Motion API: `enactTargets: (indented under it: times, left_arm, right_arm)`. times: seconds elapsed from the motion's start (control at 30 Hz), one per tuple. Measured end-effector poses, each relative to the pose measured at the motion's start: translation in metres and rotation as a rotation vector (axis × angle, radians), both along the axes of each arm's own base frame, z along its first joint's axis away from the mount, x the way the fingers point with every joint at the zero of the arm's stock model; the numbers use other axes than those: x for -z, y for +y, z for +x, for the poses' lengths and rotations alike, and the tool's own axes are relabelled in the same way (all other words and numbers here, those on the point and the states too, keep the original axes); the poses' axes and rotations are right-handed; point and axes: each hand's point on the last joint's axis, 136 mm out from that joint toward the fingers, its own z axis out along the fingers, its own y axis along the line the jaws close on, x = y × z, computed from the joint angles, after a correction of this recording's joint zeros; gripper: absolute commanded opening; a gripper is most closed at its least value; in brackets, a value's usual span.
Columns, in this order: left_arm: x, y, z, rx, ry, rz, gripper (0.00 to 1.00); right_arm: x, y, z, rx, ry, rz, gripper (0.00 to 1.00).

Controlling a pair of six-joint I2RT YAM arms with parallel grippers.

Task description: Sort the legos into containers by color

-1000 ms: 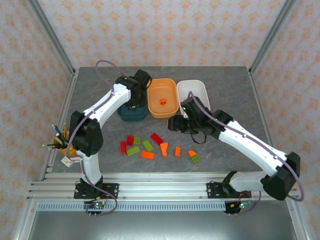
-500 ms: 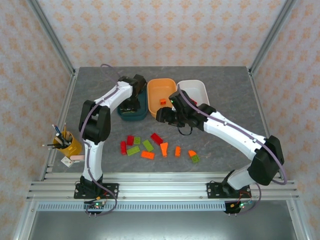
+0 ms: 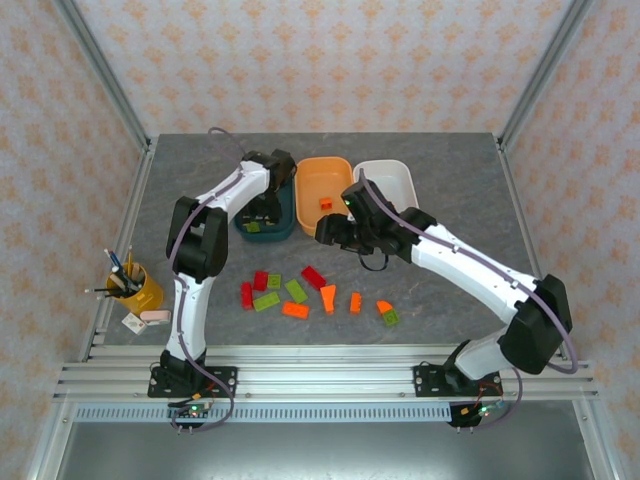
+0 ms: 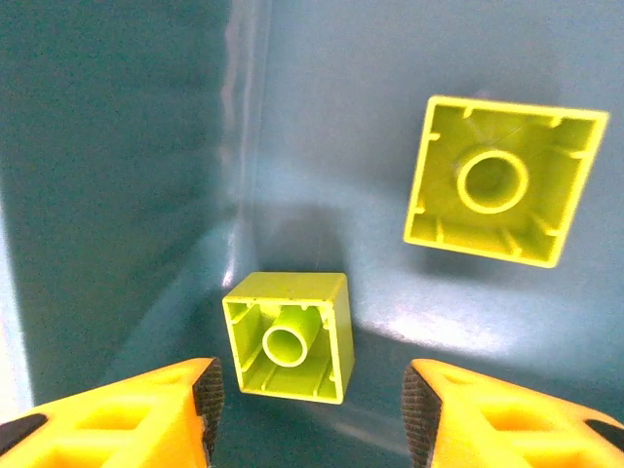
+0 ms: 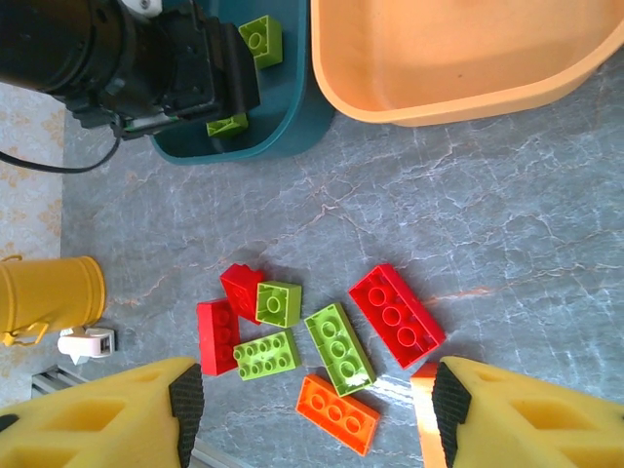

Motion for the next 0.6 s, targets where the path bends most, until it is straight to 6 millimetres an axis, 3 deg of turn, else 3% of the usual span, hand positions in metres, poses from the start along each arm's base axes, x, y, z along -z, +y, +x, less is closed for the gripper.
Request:
enactTargets:
  times: [0.17, 0.3, 0.4, 0.47, 0.53, 0.6]
  left_arm:
    - [-0.029, -0.004, 0.006, -0.008, -0.071, -0.032, 0.64]
    - [-0.096, -0.010, -0.006, -0.042, -0.247, -0.142, 0.71]
    - [-0.157, -0.011, -0.042, -0.074, -0.422, -0.277, 0.75]
    - [-0.186, -0.008, -0.074, -0.089, -0.524, -0.371, 0.80]
    - [-0.199, -0.003, -0.110, -0.108, -0.594, -0.462, 0.82]
    - [-0.193, -0.001, -0.141, -0.121, -0.612, -0.524, 0.84]
  right_arm:
    - [0.004, -0.009, -0.006, -0.045, -0.017, -0.074, 0.65]
    - [0.013, -0.005, -0.018, -0.172, -0.032, -0.184, 0.67]
    - [0.031, 0.004, -0.026, -0.287, -0.020, -0.260, 0.69]
    - [0.048, 0.009, -0.031, -0.357, 0.006, -0.314, 0.70]
    - [0.067, 0.013, -0.034, -0.421, 0.040, -0.362, 0.71]
    - [0.083, 0.019, -0.036, -0.477, 0.067, -0.405, 0.72]
